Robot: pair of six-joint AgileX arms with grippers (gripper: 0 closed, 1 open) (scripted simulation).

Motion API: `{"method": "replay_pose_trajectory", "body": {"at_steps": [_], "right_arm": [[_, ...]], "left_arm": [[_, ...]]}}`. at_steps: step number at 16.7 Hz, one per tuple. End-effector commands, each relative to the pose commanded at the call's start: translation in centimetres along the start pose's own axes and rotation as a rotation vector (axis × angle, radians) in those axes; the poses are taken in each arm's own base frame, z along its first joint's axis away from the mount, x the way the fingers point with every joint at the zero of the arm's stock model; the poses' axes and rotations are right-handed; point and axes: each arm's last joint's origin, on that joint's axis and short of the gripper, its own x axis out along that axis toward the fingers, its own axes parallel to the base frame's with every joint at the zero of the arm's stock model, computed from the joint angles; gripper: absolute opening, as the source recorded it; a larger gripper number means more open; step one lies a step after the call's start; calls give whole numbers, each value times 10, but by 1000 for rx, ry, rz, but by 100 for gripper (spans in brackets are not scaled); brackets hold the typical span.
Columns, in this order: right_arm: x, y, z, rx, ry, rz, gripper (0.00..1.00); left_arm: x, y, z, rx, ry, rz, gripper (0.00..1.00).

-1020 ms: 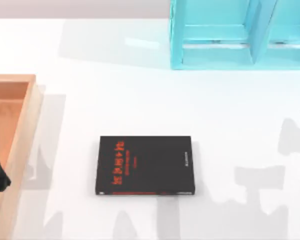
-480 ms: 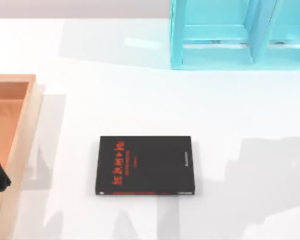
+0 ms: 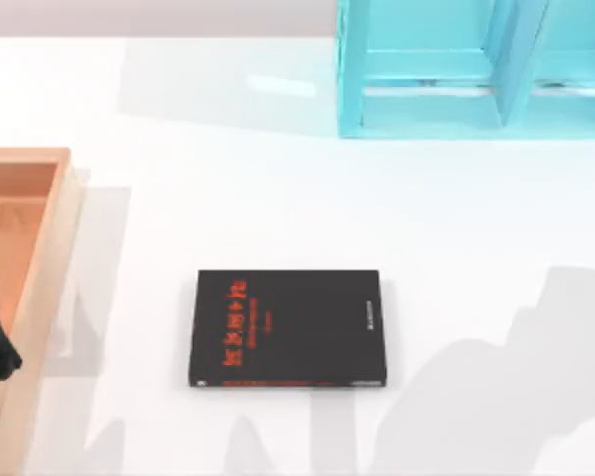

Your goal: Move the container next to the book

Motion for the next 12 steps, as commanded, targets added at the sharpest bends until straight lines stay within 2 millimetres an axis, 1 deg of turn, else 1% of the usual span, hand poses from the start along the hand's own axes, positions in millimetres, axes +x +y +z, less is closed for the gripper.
{"method": "replay_pose_trajectory", "body": {"at_steps": [4,6,8,12], "right_arm": [[-1,0,2,-3,0,-4,100],[5,-1,1,-1,-1,0,100],[21,-2,0,0,-2,5,100],[70,-5,-2,0,6,-12,100]], "left_arm": [[0,0,0,0,0,0,100],[0,0,0,0,0,0,100],[0,0,0,0,0,0,100],[0,0,0,0,0,0,100]]}}
